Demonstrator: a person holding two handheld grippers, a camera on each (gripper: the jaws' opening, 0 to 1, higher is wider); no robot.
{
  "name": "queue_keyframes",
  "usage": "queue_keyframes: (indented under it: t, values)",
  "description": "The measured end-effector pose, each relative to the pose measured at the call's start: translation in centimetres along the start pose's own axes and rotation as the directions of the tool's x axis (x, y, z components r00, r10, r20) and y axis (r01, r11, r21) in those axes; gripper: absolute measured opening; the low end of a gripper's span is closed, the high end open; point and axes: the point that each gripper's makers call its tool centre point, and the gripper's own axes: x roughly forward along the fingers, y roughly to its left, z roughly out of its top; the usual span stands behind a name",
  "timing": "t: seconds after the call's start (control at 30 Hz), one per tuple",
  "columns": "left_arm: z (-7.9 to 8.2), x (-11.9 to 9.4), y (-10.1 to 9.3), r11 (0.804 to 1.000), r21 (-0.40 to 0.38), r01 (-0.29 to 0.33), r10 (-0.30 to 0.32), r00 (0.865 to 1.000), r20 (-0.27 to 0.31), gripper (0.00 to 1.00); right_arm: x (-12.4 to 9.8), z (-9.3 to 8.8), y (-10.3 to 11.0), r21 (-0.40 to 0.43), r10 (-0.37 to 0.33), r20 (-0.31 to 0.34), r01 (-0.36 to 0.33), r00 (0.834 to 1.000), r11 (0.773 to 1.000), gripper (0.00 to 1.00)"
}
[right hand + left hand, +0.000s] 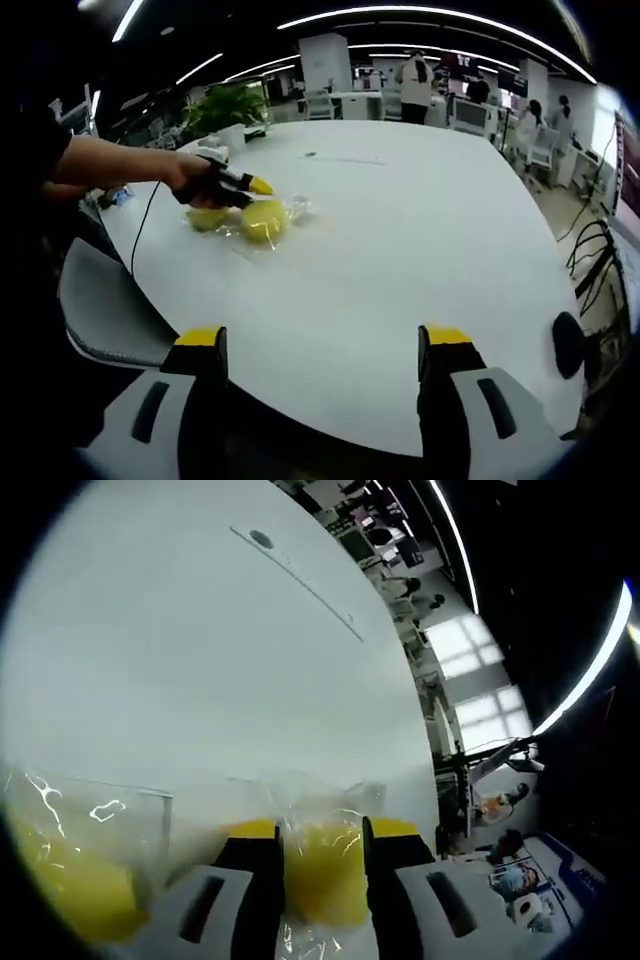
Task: Compare the silicone blocks by pressing each to a similar depth, holding the contact briefly, and releasing to observe deformation and rebound differences across the visible hardness samples.
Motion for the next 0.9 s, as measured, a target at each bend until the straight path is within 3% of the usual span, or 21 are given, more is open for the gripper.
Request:
queue_keyframes:
  t: [0.1,0.23,0.3,0.33,0.43,0.67,0.73,0.83,0.9]
  values:
    - [0.0,0.1,0.6,1.000,-0.006,-0.015,0.015,1.000,-0.004,0.19,0.2,0.3,0.2,-0.009,0.011,0.005,-0.011,1.000,1.000,0.70]
    - [0.1,0.2,0.7,1.000,-0.029,-0.008,0.008,1.000,-0.004,0.17,0.2,0.6,0.0,0.002,0.011,0.015,-0.011,1.000,1.000,0.68]
    - [0.2,0.3,0.7,1.000,0.002,-0.007,0.007,1.000,0.001,0.14,0.2,0.6,0.1,0.009,0.019,0.019,-0.020,1.000,1.000,0.66]
    - [0.6,0.4,0.7,0.999,0.040,0.003,-0.004,1.000,0.031,0.11,0.2,0.6,0.2,0.008,0.020,0.017,-0.020,1.000,1.000,0.66]
    - [0.5,0.5,0.4,0.998,0.062,0.026,-0.029,0.999,0.044,0.06,0.4,0.4,0.1,0.001,0.013,0.007,-0.013,1.000,1.000,0.66]
    - [0.2,0.0,-0.6,0.988,0.126,0.093,-0.099,0.994,0.045,0.00,0.9,-0.5,0.9,-0.002,0.038,-0.023,-0.038,0.999,0.999,0.62]
    - [0.2,-0.6,-1.4,0.974,0.192,0.123,-0.135,0.989,0.051,0.00,0.9,-0.5,1.0,-0.002,0.041,-0.021,-0.041,0.999,0.999,0.62]
    - [-0.3,-1.9,-3.2,0.961,0.198,0.191,-0.204,0.978,0.052,0.00,0.9,-0.4,1.2,0.001,0.046,-0.015,-0.046,0.999,0.999,0.62]
    - [-0.8,-2.6,-3.7,0.953,0.229,0.196,-0.211,0.976,0.043,0.00,0.9,-0.1,1.6,-0.010,0.050,-0.015,-0.050,0.999,0.999,0.62]
